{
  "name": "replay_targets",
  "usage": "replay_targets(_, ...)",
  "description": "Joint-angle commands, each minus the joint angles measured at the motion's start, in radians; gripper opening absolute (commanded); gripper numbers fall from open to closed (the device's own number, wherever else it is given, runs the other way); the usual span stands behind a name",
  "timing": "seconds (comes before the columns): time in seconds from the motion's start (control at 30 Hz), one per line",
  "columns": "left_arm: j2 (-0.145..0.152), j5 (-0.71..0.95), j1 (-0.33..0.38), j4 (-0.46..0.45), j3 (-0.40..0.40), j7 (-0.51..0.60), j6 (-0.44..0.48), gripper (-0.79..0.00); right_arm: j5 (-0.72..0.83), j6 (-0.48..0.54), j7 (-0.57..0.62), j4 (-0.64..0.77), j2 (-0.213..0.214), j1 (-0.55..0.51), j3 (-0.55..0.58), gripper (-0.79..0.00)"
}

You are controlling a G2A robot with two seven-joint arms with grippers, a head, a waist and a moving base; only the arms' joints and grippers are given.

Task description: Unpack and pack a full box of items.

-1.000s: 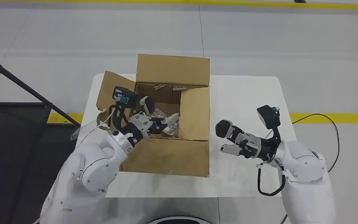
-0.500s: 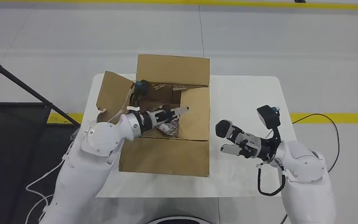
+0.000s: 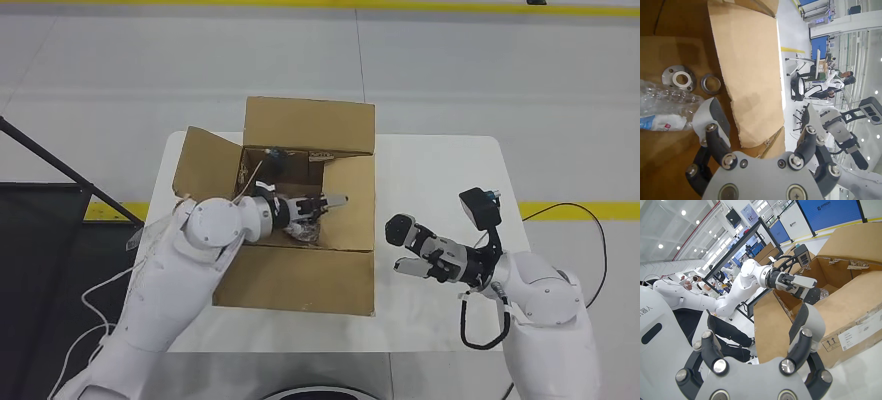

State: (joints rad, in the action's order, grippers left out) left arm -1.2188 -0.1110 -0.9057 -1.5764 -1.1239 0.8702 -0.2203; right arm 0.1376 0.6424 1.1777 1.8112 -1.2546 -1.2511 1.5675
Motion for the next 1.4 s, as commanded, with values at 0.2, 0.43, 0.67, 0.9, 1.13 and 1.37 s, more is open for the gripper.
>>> replay_targets(0.2, -0.016, 0.045, 0.041, 0.083, 0.056, -0.019, 0.043, 0.0, 0.0, 0.0, 0.0, 0.0, 0.0, 0.0, 0.0, 0.0)
replay_targets(0.43, -0.012, 0.056, 0.036, 0.058, 0.044, -0.011, 0.055, 0.0, 0.0, 0.0, 0.0, 0.0, 0.0, 0.0, 0.0, 0.0)
replay_targets(0.67, 0.0, 0.059, 0.003, -0.023, 0.001, 0.002, 0.054, 0.0, 0.0, 0.0, 0.0, 0.0, 0.0, 0.0, 0.0, 0.0)
replay_targets(0.9, 0.008, 0.097, -0.035, -0.129, -0.03, 0.009, 0.084, 0.0, -0.022, 0.001, -0.053, 0.042, 0.006, -0.031, 0.017, 0.0)
replay_targets(1.13, -0.002, 0.081, -0.02, -0.2, 0.024, -0.072, 0.065, 0.0, -0.019, 0.024, -0.107, 0.103, 0.022, -0.116, 0.09, 0.0)
replay_targets(1.37, -0.036, 0.105, 0.067, -0.139, 0.144, -0.159, 0.077, 0.0, -0.015, 0.052, -0.17, 0.121, 0.036, -0.208, 0.169, 0.0)
